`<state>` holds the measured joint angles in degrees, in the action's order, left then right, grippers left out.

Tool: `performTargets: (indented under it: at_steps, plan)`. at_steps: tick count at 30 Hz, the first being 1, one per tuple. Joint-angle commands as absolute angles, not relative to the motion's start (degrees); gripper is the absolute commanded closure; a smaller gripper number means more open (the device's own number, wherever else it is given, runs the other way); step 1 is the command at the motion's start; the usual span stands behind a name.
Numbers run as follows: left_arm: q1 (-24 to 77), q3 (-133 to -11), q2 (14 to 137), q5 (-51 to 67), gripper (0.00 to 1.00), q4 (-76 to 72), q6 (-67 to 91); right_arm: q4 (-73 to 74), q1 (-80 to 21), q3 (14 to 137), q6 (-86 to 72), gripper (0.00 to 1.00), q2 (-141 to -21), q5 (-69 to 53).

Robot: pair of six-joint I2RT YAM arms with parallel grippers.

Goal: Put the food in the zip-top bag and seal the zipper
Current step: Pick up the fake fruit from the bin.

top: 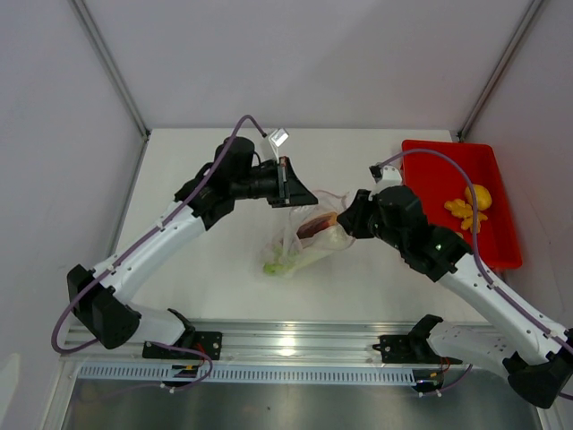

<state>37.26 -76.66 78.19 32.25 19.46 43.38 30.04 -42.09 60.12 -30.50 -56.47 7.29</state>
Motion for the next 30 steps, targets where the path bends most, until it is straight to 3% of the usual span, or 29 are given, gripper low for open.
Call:
performTargets:
  at_steps: [1,3,6,14,25,29,30]
  plan:
    - [37.53,-79.28,74.62,32.26,1.00,22.14,40.87,28.74,-41.92,61.43,-28.83,0.79,-56.16,5.98]
    - [37.70,-78.41,73.13,30.59,0.99,24.52,39.64,28.92,-41.92,62.66,-28.57,0.83,-55.90,5.36]
    - [37.97,-76.48,70.32,26.64,1.00,27.15,39.02,31.45,-41.84,64.59,-27.34,1.00,-55.46,5.01]
    - [40.25,-74.88,65.57,22.41,0.99,30.41,39.55,33.40,-41.75,64.95,-24.35,1.00,-53.53,5.45]
    - [42.45,-72.95,64.69,24.96,1.00,28.74,38.76,32.44,-41.66,66.18,-26.01,1.00,-58.09,-2.72]
    - [42.45,-72.77,64.07,24.96,0.99,29.88,37.71,31.38,-41.66,66.09,-26.63,0.94,-58.45,-3.60]
    - [42.45,-73.21,64.25,25.22,0.99,30.14,37.44,31.29,-41.66,66.09,-26.46,0.78,-58.45,-3.43]
